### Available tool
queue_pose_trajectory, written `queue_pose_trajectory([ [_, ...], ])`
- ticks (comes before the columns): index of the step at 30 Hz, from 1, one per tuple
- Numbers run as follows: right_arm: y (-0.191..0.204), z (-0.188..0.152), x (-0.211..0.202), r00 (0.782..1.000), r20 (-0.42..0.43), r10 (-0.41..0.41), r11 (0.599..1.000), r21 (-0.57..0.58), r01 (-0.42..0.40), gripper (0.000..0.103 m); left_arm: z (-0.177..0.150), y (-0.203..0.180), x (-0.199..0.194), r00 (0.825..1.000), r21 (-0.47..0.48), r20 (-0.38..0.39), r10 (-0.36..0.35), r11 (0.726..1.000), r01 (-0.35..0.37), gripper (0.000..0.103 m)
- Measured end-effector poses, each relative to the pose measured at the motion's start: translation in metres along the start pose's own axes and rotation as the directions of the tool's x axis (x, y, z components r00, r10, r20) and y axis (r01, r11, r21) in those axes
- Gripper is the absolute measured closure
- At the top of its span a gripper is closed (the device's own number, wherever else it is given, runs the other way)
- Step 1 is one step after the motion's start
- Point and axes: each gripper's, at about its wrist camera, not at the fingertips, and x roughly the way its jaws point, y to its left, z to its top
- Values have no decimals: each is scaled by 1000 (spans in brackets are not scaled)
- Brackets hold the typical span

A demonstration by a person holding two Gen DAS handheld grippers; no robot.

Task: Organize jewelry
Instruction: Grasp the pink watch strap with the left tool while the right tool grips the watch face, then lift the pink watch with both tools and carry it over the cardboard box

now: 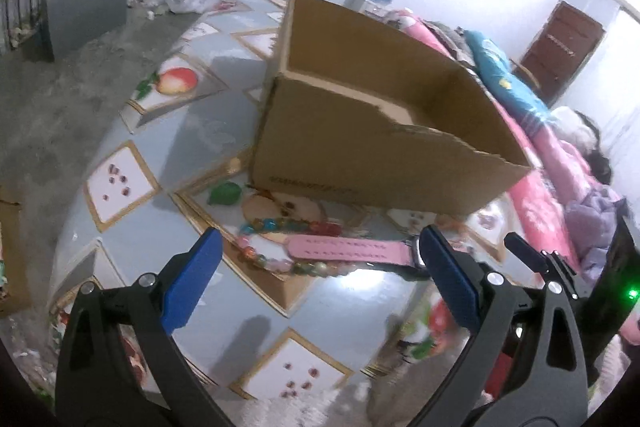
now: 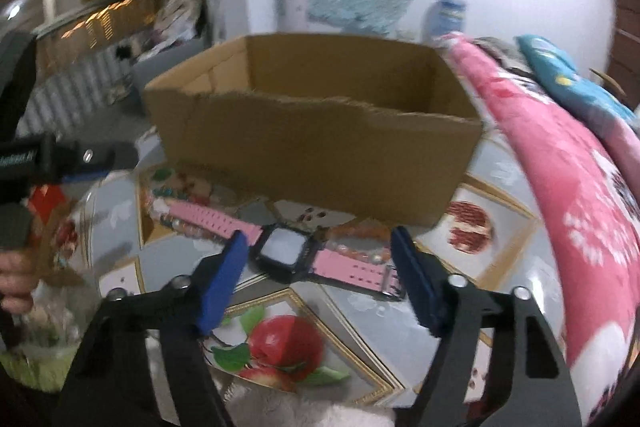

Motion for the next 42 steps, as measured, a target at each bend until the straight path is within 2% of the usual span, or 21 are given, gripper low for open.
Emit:
queue_pose_trajectory([
  [2, 8, -1, 10, 999, -25, 41, 996, -76, -43, 36, -1, -5, 4, 999, 47, 12, 49, 998, -49, 8],
  [6, 19, -2, 31, 995, -80, 55, 978, -195, -70, 36, -3, -11, 14, 994, 145, 6, 108, 984, -108, 8],
  [10, 23, -3, 48, 991, -130, 40, 958, -276, -75, 36, -10, -24, 21, 990, 266, 6, 139, 954, -135, 8],
  [14, 21, -3, 55, 986, -160, 45, 942, -321, -95, 36, -21, -41, 24, 991, 391, 22, 135, 911, -133, 8],
  [17, 19, 0, 54, 979, -186, 81, 934, -328, -140, 45, -26, -51, 29, 991, 451, 27, 129, 883, -127, 8],
  [18, 20, 2, 54, 978, -190, 82, 933, -331, -143, 52, -27, -54, 29, 992, 469, 30, 127, 874, -126, 8],
  [19, 17, 3, 53, 976, -200, 91, 931, -331, -155, 52, -29, -56, 29, 992, 486, 36, 124, 865, -126, 9],
  [23, 6, 10, 52, 960, -234, 154, 935, -280, -218, 53, -38, -70, 29, 992, 572, 59, 111, 811, -124, 19],
  [25, -3, 14, 53, 950, -249, 190, 936, -246, -251, 53, -44, -76, 33, 992, 613, 56, 116, 780, -126, 29],
  [27, -13, 18, 50, 935, -261, 240, 934, -199, -296, 53, -48, -82, 33, 991, 642, 59, 118, 756, -128, 35],
  [32, -33, 25, 44, 891, -285, 355, 917, -78, -390, 53, -60, -99, 34, 987, 721, 93, 131, 674, -158, 47],
  [35, -33, 27, 45, 873, -285, 396, 909, -14, -417, 53, -66, -108, 35, 988, 746, 86, 130, 649, -151, 58],
  [37, -38, 26, 43, 856, -276, 437, 895, 38, -444, 53, -71, -115, 34, 989, 759, 78, 124, 636, -139, 72],
  [40, -39, 24, 36, 827, -247, 505, 862, 102, -496, 53, -78, -121, 34, 989, 772, 61, 133, 622, -131, 87],
  [42, -35, 22, 34, 832, -242, 499, 865, 91, -493, 53, -79, -122, 33, 989, 769, 53, 135, 627, -127, 94],
])
